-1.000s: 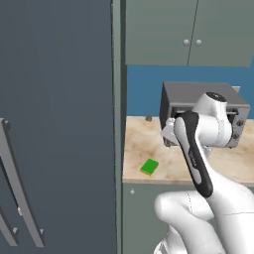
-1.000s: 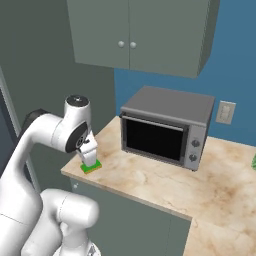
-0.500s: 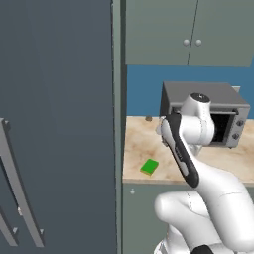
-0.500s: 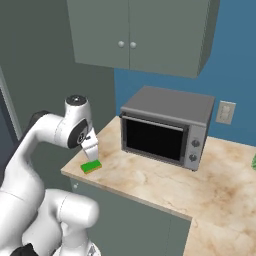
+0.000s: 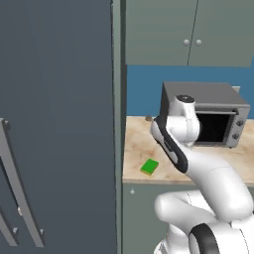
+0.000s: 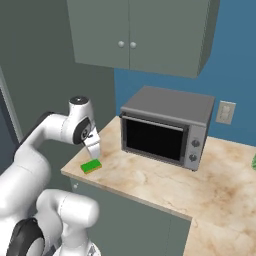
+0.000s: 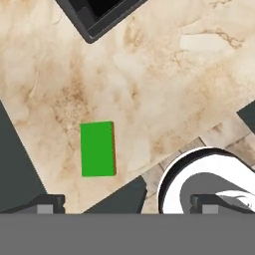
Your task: Place the sponge inside the microwave to prepare for sanitizing.
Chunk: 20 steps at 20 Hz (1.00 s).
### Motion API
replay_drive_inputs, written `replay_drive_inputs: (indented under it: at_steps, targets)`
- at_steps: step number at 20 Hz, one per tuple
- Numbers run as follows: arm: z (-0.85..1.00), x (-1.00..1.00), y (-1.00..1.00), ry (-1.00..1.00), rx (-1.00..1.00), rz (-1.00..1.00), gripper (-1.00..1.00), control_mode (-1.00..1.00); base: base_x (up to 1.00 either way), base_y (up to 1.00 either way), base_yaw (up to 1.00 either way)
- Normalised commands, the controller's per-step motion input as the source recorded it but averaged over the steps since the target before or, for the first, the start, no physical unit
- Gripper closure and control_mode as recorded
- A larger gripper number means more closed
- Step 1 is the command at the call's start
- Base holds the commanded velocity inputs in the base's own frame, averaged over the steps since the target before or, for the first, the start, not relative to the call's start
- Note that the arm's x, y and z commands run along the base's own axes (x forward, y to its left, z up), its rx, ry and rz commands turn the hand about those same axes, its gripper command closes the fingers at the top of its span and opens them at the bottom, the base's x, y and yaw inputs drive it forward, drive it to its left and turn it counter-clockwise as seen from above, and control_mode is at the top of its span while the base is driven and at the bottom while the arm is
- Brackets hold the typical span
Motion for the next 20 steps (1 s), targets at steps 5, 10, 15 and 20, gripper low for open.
replay_drive_inputs:
  at_steps: [5, 10, 15, 20]
  targets:
    - [-0.20, 0.03, 0.00, 0.07, 0.03, 0.00, -1.00, -1.00, 0.00, 0.00, 0.00]
    - [-0.38, 0.02, 0.14, 0.00, 0.01, 0.00, -1.00, -1.00, 0.00, 0.00, 0.00]
    - [-0.52, 0.13, 0.21, 0.00, 0.00, 0.00, -1.00, -1.00, 0.00, 0.00, 0.00]
    - [-0.13, 0.32, 0.02, 0.00, -0.08, 0.00, -1.00, -1.00, 0.00, 0.00, 0.00]
